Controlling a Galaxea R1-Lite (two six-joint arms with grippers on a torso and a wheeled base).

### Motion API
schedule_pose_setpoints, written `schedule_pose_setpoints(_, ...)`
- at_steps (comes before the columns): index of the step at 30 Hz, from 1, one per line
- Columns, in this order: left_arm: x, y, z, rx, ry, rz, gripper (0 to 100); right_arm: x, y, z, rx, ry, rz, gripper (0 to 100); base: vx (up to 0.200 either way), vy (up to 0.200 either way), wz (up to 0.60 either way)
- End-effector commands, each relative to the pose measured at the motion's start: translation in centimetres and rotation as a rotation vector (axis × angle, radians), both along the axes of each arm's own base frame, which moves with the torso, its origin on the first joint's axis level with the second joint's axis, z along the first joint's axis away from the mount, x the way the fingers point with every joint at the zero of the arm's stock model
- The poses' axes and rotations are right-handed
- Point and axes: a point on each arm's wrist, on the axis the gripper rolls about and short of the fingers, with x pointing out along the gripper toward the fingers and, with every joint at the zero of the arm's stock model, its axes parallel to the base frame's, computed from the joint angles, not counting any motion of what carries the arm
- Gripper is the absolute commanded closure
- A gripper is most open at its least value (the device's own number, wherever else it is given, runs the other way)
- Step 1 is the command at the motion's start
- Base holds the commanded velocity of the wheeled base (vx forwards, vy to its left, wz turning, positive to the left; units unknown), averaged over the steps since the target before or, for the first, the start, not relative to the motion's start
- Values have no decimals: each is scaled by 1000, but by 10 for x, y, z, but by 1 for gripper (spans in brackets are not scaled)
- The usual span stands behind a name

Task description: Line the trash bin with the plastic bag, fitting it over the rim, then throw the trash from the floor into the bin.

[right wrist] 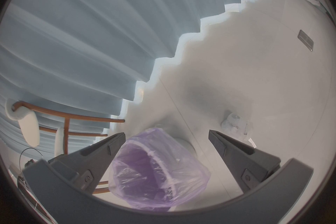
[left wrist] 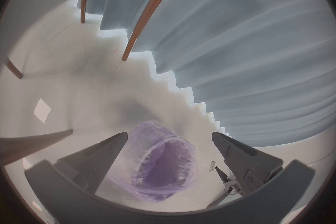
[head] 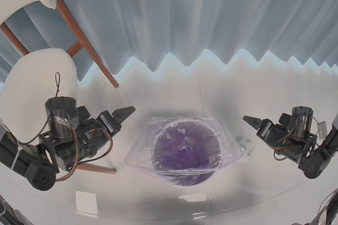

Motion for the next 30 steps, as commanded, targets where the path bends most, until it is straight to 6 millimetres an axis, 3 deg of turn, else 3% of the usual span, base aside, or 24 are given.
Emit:
schedule_pose_setpoints(1, -30, 13, 21, -28, -77, -5, 0, -28, -4, 21, 18, -55, 14, 0, 0, 0, 0)
schedule_pose_setpoints(2, -36, 17, 22, -41, -87, 0, 0, -41, -4, 15, 4, -27, 31, 0, 0, 0, 0)
schedule_pose_setpoints(4, -41, 19, 24, -53, -99, -5, 0, -48, -4, 12, -4, -17, 40, 0, 0, 0, 0)
schedule_pose_setpoints(13, -55, 30, 12, -56, -63, -69, 0, -64, -5, 4, -22, 20, 50, 0, -156, 0, 0)
schedule_pose_setpoints(21, -59, 32, 6, -39, -37, -65, 0, -61, -4, 2, -30, 17, 33, 0, -200, 0, 0)
schedule_pose_setpoints(30, -55, 28, -3, -10, 0, -42, 0, -55, -1, 0, -39, 26, 32, 0, 0, 0, 0)
